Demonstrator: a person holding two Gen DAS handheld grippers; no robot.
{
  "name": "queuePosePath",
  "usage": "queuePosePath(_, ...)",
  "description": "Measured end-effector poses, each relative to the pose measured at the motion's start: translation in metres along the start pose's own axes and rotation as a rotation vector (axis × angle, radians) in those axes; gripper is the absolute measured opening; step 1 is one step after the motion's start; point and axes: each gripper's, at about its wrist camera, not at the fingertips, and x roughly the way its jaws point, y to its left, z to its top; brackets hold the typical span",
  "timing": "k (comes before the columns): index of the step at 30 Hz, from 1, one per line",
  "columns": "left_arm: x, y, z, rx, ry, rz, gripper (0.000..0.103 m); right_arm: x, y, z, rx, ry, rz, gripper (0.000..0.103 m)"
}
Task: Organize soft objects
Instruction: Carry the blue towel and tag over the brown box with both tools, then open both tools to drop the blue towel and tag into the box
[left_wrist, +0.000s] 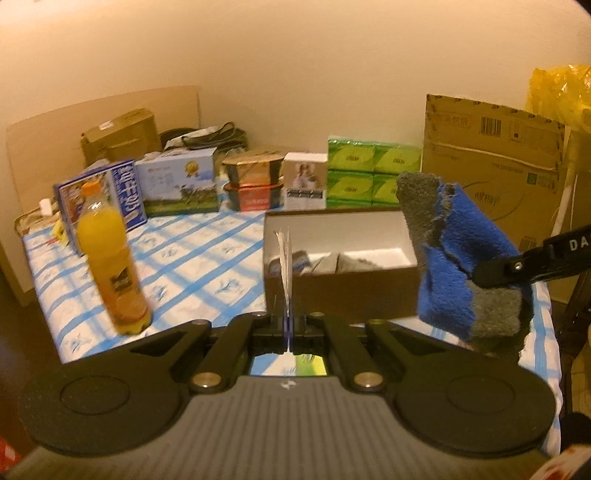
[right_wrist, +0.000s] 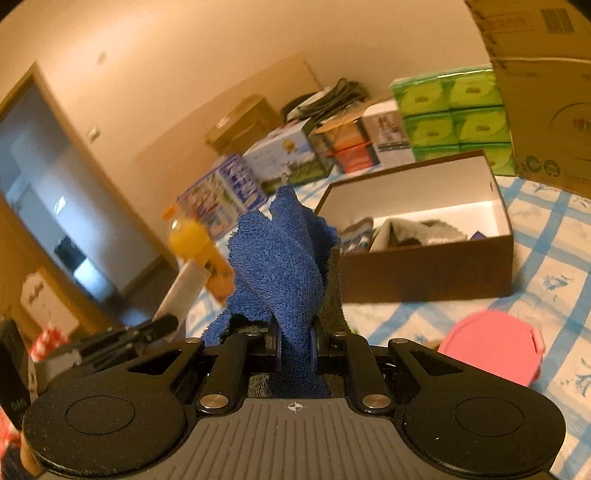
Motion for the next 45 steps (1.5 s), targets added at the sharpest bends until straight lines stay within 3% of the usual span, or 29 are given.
queuePosePath(8, 0.065, -0.007, 0.044, 0.033, -0.032, -0.046, 0.002, 0.029, -0.023, 0.055, 0.043, -0.07, -0.013, 0.014)
queuePosePath(16, 0.143, -0.015, 0.075, 0.056, -0.021, -0.075, 0.002, 0.067, -0.056, 0.107, -0.013, -0.105, -0.09, 0.014)
queuePosePath(24, 0.212, -0.027, 0.086, 0.073, 0.024, -0.086, 0.002, 0.107, -0.101, 0.147, -0.07, -0.103, -0.181, 0.014)
queuePosePath(34, 0.276, -0.037, 0.078, 0.093, 0.089, -0.1, 0.002, 0.161, -0.155, 0.164, -0.096, -0.062, -0.268, 0.014)
queuePosePath(35, 0.281, -0.037, 0.077, 0.092, 0.094, -0.101, 0.002, 0.165, -0.16, 0.166, -0.093, -0.064, -0.278, 0.018)
queuePosePath(37, 0.289, -0.037, 0.075, 0.086, 0.106, -0.104, 0.002, 0.176, -0.17, 0.17, -0.077, -0.057, -0.304, 0.043)
queuePosePath(38, 0.294, -0.036, 0.073, 0.084, 0.111, -0.105, 0.002, 0.178, -0.174, 0.171, -0.067, -0.063, -0.322, 0.066)
queuePosePath(39, 0.297, -0.036, 0.072, 0.082, 0.116, -0.104, 0.002, 0.179, -0.176, 0.17, -0.063, -0.076, -0.33, 0.071)
queuePosePath(45, 0.309, -0.036, 0.068, 0.086, 0.131, -0.105, 0.002, 0.183, -0.185, 0.161, -0.112, -0.019, -0.329, 0.071)
